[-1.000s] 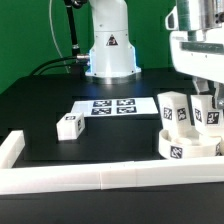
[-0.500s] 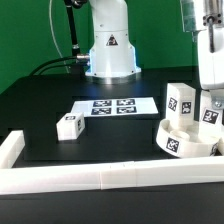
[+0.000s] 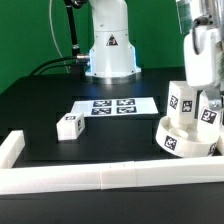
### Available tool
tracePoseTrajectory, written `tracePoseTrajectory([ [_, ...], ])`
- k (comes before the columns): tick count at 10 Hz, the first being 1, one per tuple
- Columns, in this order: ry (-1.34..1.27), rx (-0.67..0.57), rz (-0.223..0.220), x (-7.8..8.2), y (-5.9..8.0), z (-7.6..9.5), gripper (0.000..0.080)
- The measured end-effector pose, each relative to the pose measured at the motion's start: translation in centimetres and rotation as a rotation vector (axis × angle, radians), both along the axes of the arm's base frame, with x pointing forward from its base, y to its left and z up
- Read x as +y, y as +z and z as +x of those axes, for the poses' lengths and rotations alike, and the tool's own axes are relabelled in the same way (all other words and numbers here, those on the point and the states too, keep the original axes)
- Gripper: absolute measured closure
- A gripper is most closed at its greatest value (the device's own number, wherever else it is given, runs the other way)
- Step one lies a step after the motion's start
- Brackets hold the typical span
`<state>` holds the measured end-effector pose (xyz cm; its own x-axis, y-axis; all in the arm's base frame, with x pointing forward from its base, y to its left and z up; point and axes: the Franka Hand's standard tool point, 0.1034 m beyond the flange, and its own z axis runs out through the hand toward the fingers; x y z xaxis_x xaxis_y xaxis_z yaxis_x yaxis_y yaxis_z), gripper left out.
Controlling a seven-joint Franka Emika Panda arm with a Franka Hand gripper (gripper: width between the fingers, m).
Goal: Assemble stool
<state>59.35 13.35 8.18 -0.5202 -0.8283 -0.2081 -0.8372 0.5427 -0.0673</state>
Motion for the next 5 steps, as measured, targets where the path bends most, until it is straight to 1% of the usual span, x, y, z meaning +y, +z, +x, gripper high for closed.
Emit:
tracePoseTrajectory([
  [3, -0.143, -0.056, 0.026, -0.04, -0.01, -0.3, 0.0462],
  [5, -0.184, -0.066, 0.043, -0.15, 0.01, -0.37, 0.0462],
])
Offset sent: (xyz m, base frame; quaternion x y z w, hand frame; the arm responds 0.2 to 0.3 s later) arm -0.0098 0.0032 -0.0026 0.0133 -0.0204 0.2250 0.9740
